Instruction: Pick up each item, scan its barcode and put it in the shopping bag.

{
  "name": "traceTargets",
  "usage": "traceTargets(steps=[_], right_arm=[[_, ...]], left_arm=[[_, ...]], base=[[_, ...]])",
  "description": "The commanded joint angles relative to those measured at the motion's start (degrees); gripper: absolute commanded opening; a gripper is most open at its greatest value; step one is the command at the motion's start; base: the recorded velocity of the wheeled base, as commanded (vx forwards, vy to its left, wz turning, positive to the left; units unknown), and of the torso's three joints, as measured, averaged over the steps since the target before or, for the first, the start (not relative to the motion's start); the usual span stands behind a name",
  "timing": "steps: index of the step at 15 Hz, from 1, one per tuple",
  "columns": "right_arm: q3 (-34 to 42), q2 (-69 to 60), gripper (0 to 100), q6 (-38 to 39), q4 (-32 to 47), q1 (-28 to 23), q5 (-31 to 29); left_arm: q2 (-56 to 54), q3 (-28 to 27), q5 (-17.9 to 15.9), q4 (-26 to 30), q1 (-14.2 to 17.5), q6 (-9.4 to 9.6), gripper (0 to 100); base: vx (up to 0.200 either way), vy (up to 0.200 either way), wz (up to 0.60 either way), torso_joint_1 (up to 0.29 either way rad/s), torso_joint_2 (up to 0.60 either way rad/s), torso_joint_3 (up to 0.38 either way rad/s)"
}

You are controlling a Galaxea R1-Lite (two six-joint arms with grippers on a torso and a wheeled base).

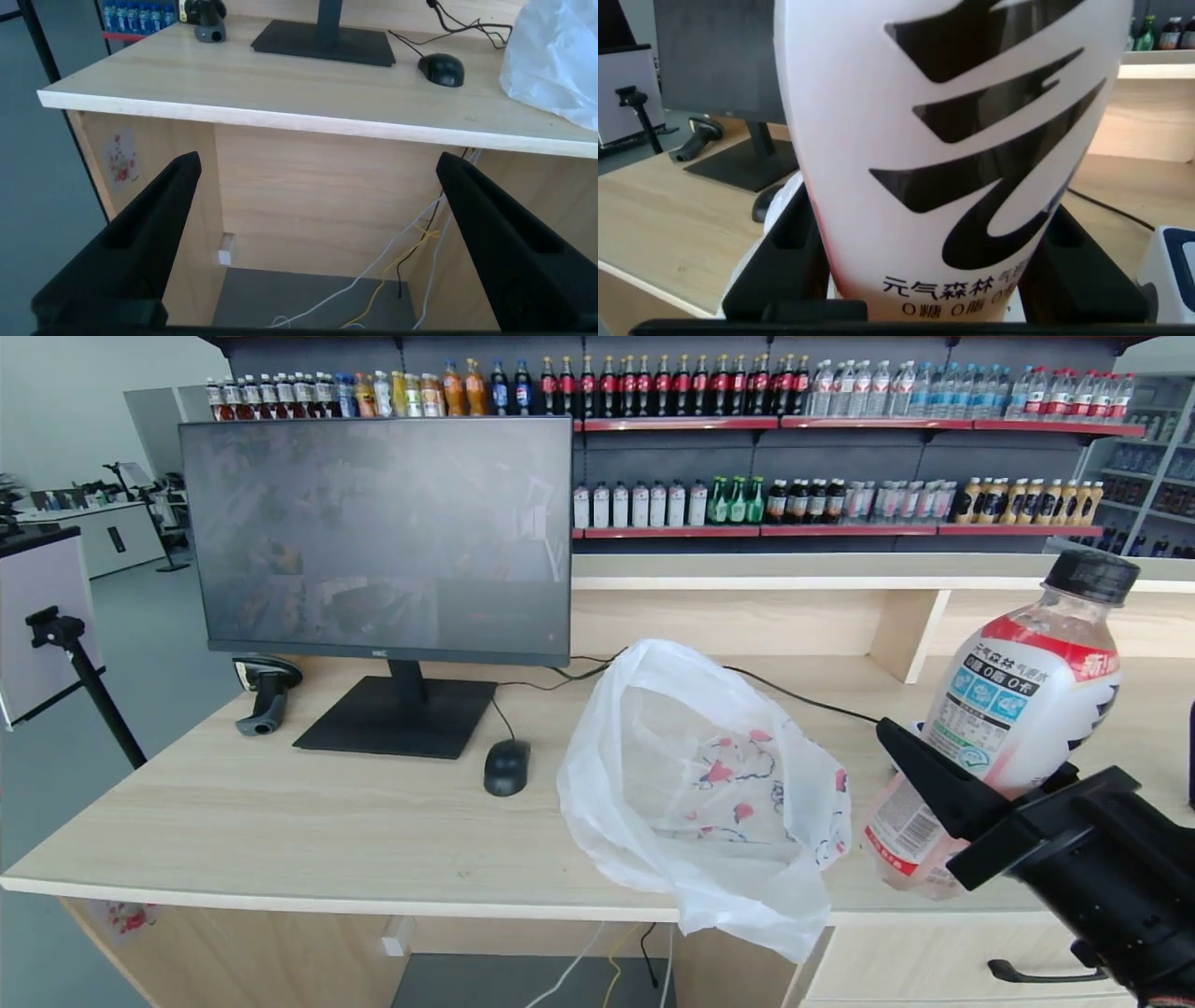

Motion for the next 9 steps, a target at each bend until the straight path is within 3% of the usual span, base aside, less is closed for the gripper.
traceTargets(steps=[1, 2, 6, 9], right_arm=[[-0.1, 0.4, 0, 0.0, 0.0, 0.0, 0.0], [0.1, 0.6, 0, 0.0, 0.0, 0.0, 0.0], [-0.8, 0.9, 0, 0.0, 0.0, 0.0, 0.1], [-6.0, 5.4, 0, -0.4, 0.0, -0.1, 0.1]], left_arm=[[0.0, 0.0, 0.0, 0.0, 0.0, -0.08, 100], [0.0, 0.0, 0.0, -0.1, 0.0, 0.01, 100], [0.0, 0.0, 0.0, -0.1, 0.0, 0.01, 100], [0.0, 0.0, 0.0, -0.1, 0.0, 0.01, 100]], base=[[0.200, 0.000, 0.00, 0.017, 0.00, 0.002], [0.200, 0.000, 0.00, 0.007, 0.01, 0.002], [0.000, 0.000, 0.00, 0.000, 0.00, 0.000], [0.000, 0.000, 0.00, 0.000, 0.00, 0.000]])
